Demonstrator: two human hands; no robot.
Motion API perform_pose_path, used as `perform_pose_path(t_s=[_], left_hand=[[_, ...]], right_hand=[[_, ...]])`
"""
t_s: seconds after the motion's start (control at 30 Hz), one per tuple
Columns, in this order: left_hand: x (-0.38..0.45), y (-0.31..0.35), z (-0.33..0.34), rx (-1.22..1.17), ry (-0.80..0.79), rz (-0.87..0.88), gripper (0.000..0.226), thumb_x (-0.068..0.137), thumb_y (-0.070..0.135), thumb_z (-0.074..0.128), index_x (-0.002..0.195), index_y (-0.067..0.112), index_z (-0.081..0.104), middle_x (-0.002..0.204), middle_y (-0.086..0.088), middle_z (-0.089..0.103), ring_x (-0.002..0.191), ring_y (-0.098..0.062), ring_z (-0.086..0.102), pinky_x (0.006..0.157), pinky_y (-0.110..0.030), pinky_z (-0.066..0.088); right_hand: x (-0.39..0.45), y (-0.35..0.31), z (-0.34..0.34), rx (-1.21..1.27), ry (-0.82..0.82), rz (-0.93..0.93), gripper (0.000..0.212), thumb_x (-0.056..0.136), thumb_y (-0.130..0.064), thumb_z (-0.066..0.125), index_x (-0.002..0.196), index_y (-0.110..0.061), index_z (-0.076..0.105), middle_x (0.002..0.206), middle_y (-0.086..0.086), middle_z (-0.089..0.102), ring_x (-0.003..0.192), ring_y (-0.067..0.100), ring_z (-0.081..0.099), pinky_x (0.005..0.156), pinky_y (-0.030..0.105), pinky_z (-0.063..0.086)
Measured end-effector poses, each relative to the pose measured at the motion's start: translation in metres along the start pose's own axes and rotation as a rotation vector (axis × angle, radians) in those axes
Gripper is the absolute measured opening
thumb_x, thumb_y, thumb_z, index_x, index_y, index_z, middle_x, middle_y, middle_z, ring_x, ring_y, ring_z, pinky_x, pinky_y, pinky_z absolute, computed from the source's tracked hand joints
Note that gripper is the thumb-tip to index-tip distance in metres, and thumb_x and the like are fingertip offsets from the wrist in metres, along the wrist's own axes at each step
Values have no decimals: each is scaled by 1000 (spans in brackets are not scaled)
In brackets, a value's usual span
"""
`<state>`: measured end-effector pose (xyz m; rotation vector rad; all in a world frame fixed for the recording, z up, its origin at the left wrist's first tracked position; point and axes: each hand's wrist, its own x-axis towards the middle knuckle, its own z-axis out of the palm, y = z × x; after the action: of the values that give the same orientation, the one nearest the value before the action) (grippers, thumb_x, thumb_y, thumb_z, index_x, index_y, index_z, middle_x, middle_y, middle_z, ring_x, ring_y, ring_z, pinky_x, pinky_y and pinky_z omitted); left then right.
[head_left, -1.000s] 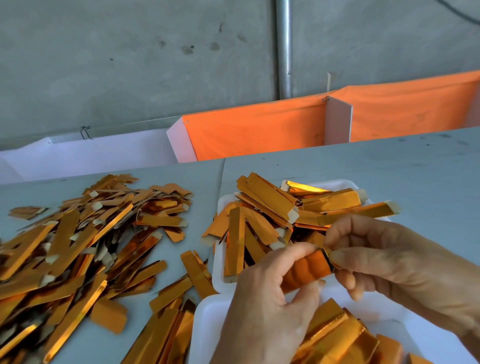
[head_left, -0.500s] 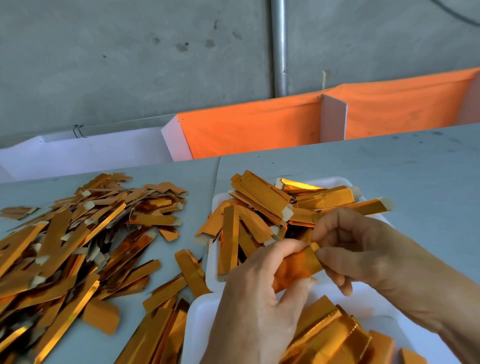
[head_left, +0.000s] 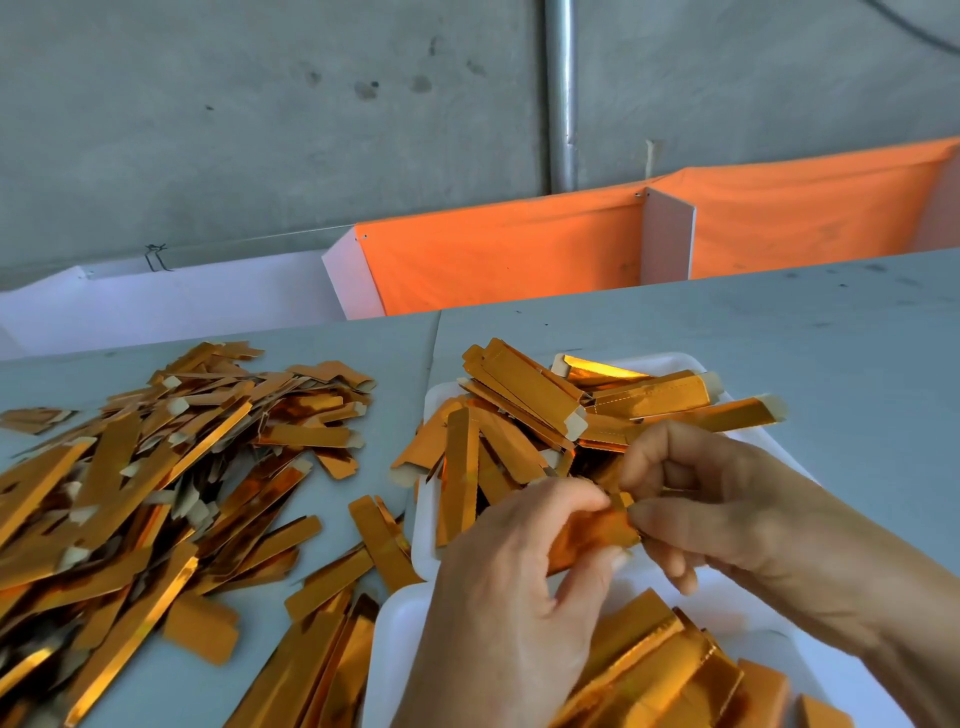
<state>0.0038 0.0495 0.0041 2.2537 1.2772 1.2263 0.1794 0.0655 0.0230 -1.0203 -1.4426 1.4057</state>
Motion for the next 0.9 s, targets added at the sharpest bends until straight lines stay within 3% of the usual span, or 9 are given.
perform_pose_path(t_s=[0.17, 0.4, 0.5, 0.77, 0.9], left_hand=[[2, -3, -3, -104, 16, 53, 24, 76, 29, 69, 100, 31, 70, 104, 21, 67, 101, 6, 60, 76, -4, 48], [1, -1, -7, -312, 17, 37, 23, 77, 27, 73, 99, 28, 72, 106, 23, 68, 103, 4, 61, 79, -11, 51], [2, 0, -8, -331, -11, 56, 23, 79, 35, 69, 100, 26, 73, 109, 20, 67, 105, -2, 62, 80, -18, 53], [2, 0, -10, -335, -50, 18, 25, 77, 44, 66, 100, 34, 68, 103, 14, 64, 103, -13, 62, 80, -27, 53], [2, 2, -8, -236, -16, 74, 17, 78, 41, 66, 94, 33, 65, 98, 16, 64, 99, -8, 63, 75, -16, 51]], right_hand=[[1, 4, -7, 330, -151, 59, 20, 64, -10, 76, 83, -9, 68, 62, 10, 53, 46, 15, 51, 45, 21, 47], [2, 5, -9, 487, -184, 59, 22, 65, -12, 76, 86, -9, 70, 58, 6, 46, 42, 12, 47, 41, 20, 43], [3, 10, -10, 511, -231, 57, 29, 63, -18, 86, 85, -10, 69, 60, 3, 46, 44, 10, 47, 44, 19, 42], [4, 12, -12, 544, -302, 91, 26, 67, -18, 85, 85, -9, 69, 60, 2, 48, 45, 9, 48, 47, 20, 44], [3, 11, -13, 465, -241, 123, 32, 60, -21, 89, 81, -8, 69, 59, 5, 50, 47, 11, 49, 48, 20, 45]])
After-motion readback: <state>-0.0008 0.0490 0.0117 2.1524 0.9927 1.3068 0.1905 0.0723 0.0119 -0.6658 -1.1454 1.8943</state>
